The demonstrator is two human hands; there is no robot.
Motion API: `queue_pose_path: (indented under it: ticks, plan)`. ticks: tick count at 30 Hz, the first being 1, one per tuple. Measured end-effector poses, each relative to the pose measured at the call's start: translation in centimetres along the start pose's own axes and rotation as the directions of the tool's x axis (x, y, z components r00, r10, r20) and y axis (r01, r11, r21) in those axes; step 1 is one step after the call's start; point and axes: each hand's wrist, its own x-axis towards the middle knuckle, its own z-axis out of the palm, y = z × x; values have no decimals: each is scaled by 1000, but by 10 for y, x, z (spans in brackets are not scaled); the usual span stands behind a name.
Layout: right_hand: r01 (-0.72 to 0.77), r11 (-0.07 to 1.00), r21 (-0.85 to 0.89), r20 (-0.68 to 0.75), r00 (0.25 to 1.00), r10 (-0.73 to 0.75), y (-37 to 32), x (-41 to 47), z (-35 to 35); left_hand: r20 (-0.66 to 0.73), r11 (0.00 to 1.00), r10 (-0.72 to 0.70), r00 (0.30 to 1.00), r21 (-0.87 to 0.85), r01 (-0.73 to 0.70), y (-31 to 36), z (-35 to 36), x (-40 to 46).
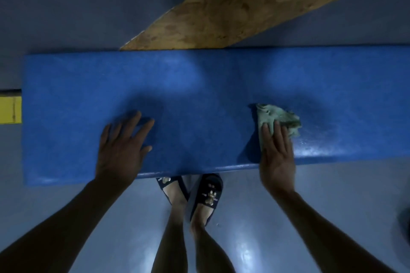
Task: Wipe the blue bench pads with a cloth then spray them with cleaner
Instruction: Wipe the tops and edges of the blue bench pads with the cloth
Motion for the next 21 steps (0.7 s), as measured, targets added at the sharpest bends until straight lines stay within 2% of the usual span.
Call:
queue_pose_path:
  ticks: [2,4,6,7,10,12,14,17,19,21]
  plan:
    - [-177,976,124,-62,981,186,-45,-10,21,-7,1000,-1,1000,4,1,-5,7,-17]
    - [-147,965,217,-109,979,174,-96,-27,40,8,1000,6,1000,23,-6,-8,10,-28]
    - [51,977,207,-55,998,-40,-136,-50,53,27,999,-3,1000,39,2,-10,10,-34]
    - [182,966,184,-2,983,-184,-146,-60,55,41,999,-5,999,54,3,-10,10,-36]
    - [520,846,117,102,841,-531,-118,-58,46,105,995,16,994,92,-25,-12,7,-34]
    - [619,785,26,133,776,-616,-70,-45,33,156,995,-2,988,95,-13,-13,4,-29]
    - [564,824,-61,107,824,-556,-14,-36,16,195,996,-27,980,85,10,-11,2,-27]
    - [292,951,-99,34,956,-291,44,-35,-4,218,998,-46,975,56,34,-8,4,-29]
    - [139,988,-65,-3,990,-139,45,-39,-1,212,998,-48,976,40,41,-8,6,-30]
    - [-31,998,51,-82,996,35,16,-42,11,205,999,-40,978,25,36,-8,9,-30]
